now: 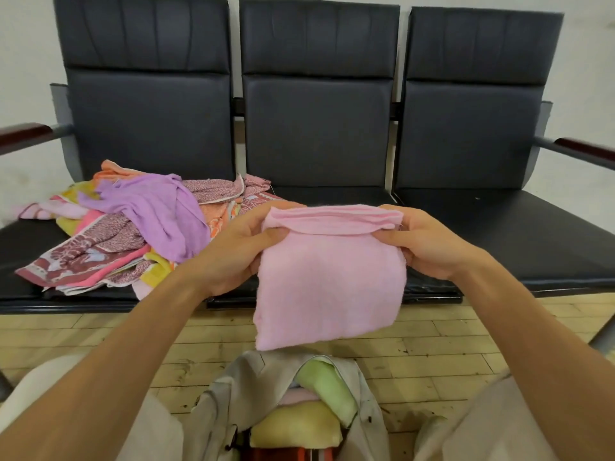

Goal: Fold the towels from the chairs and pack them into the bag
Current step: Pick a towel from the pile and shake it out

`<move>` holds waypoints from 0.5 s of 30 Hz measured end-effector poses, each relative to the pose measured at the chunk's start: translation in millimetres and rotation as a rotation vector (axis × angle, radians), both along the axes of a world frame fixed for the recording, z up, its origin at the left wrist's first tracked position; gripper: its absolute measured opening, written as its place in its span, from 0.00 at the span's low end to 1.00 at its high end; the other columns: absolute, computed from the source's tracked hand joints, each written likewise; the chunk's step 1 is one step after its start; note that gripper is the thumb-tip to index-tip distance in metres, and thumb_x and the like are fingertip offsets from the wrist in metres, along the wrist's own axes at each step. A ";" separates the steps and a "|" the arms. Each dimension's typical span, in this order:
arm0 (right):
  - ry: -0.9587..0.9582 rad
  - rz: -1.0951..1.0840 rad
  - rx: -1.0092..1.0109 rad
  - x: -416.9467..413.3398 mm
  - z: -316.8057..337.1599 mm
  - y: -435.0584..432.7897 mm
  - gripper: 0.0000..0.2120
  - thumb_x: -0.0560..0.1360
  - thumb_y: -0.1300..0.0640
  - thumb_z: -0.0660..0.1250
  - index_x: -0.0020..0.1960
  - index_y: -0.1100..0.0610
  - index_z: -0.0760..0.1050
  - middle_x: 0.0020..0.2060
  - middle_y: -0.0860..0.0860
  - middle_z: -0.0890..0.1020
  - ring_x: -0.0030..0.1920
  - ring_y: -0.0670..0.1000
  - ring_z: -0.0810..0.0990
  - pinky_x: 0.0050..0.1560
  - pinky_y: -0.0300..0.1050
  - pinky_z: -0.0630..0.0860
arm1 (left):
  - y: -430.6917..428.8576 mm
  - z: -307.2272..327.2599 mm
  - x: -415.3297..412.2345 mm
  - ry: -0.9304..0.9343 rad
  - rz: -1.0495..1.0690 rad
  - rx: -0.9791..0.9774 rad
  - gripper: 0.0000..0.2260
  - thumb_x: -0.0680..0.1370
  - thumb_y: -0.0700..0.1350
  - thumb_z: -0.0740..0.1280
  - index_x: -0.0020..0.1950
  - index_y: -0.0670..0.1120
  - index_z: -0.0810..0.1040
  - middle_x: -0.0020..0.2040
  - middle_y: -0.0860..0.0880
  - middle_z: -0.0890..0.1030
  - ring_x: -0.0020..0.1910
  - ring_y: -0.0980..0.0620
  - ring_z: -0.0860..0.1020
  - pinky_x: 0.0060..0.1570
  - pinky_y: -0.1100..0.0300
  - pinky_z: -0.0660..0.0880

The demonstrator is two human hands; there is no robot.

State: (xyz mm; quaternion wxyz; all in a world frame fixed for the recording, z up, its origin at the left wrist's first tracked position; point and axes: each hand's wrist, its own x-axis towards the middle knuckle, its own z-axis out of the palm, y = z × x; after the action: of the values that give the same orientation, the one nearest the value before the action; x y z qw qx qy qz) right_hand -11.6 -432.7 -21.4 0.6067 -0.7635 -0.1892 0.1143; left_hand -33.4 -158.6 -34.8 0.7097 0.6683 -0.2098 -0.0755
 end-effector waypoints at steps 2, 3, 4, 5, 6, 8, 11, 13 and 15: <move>-0.024 0.003 0.031 -1.3 -0.5 1.0 0.14 0.79 0.63 0.63 0.64 0.56 0.76 0.55 0.52 0.83 0.55 0.51 0.82 0.46 0.40 0.80 | 2.6 1.5 -2.0 -0.009 -0.021 0.020 0.14 0.79 0.35 0.60 0.61 0.46 0.76 0.49 0.53 0.83 0.44 0.57 0.81 0.37 0.65 0.78; -0.043 0.003 0.044 -1.8 -0.6 1.4 0.15 0.78 0.65 0.63 0.64 0.56 0.76 0.56 0.51 0.83 0.56 0.50 0.82 0.47 0.40 0.80 | 2.5 2.0 -3.5 -0.006 -0.030 0.022 0.13 0.79 0.33 0.59 0.59 0.45 0.76 0.45 0.55 0.83 0.39 0.59 0.80 0.32 0.67 0.76; -0.057 -0.002 0.057 -2.5 -0.4 1.7 0.16 0.78 0.67 0.62 0.63 0.56 0.77 0.56 0.51 0.83 0.55 0.50 0.82 0.47 0.40 0.80 | 1.6 3.5 -5.4 0.000 -0.035 0.021 0.13 0.79 0.31 0.58 0.57 0.43 0.77 0.41 0.55 0.82 0.34 0.60 0.79 0.28 0.69 0.73; -0.060 -0.017 0.073 -2.5 -0.1 2.4 0.16 0.78 0.68 0.62 0.61 0.55 0.78 0.55 0.50 0.84 0.55 0.49 0.83 0.47 0.40 0.80 | 1.2 4.2 -6.3 0.005 -0.038 0.017 0.14 0.79 0.29 0.57 0.53 0.43 0.78 0.39 0.55 0.82 0.31 0.60 0.78 0.26 0.70 0.72; -0.047 -0.038 0.093 -2.4 -0.4 3.3 0.15 0.78 0.69 0.62 0.59 0.54 0.80 0.53 0.50 0.84 0.53 0.49 0.83 0.45 0.40 0.80 | 1.1 3.8 -6.1 0.013 -0.036 0.012 0.16 0.78 0.28 0.57 0.49 0.43 0.81 0.38 0.55 0.82 0.30 0.59 0.77 0.25 0.70 0.71; -0.010 -0.083 0.125 -1.5 -1.3 5.9 0.15 0.77 0.70 0.61 0.52 0.54 0.82 0.50 0.49 0.85 0.50 0.49 0.84 0.42 0.39 0.80 | 1.8 2.1 -3.2 0.044 -0.016 -0.002 0.22 0.77 0.27 0.57 0.39 0.47 0.85 0.39 0.52 0.83 0.32 0.58 0.79 0.27 0.69 0.74; 0.027 -0.118 0.120 0.4 -4.3 8.9 0.17 0.76 0.71 0.60 0.45 0.56 0.85 0.48 0.51 0.86 0.48 0.50 0.84 0.41 0.40 0.80 | 5.0 -1.2 2.5 0.094 -0.014 0.012 0.19 0.75 0.27 0.60 0.39 0.46 0.86 0.40 0.49 0.83 0.37 0.56 0.81 0.31 0.67 0.76; 0.081 -0.091 0.171 0.2 -5.5 9.3 0.15 0.73 0.68 0.59 0.42 0.59 0.85 0.48 0.55 0.85 0.48 0.53 0.84 0.42 0.42 0.80 | 6.5 -1.2 3.7 0.121 -0.071 -0.002 0.10 0.71 0.33 0.65 0.42 0.43 0.86 0.43 0.46 0.83 0.40 0.53 0.81 0.35 0.65 0.77; 0.163 -0.057 0.250 -0.8 -4.9 8.3 0.14 0.72 0.61 0.59 0.41 0.60 0.85 0.50 0.57 0.85 0.49 0.55 0.84 0.44 0.45 0.80 | 6.8 -1.9 4.0 0.140 -0.102 -0.024 0.08 0.71 0.41 0.67 0.45 0.41 0.85 0.47 0.43 0.83 0.44 0.49 0.81 0.40 0.62 0.79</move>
State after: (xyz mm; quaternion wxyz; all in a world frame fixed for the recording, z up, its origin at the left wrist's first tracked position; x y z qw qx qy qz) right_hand -12.4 -424.5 -26.3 0.7136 -0.6752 -0.1304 0.1339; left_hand -29.5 -151.9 -36.6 0.7258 0.6413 -0.1944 -0.1555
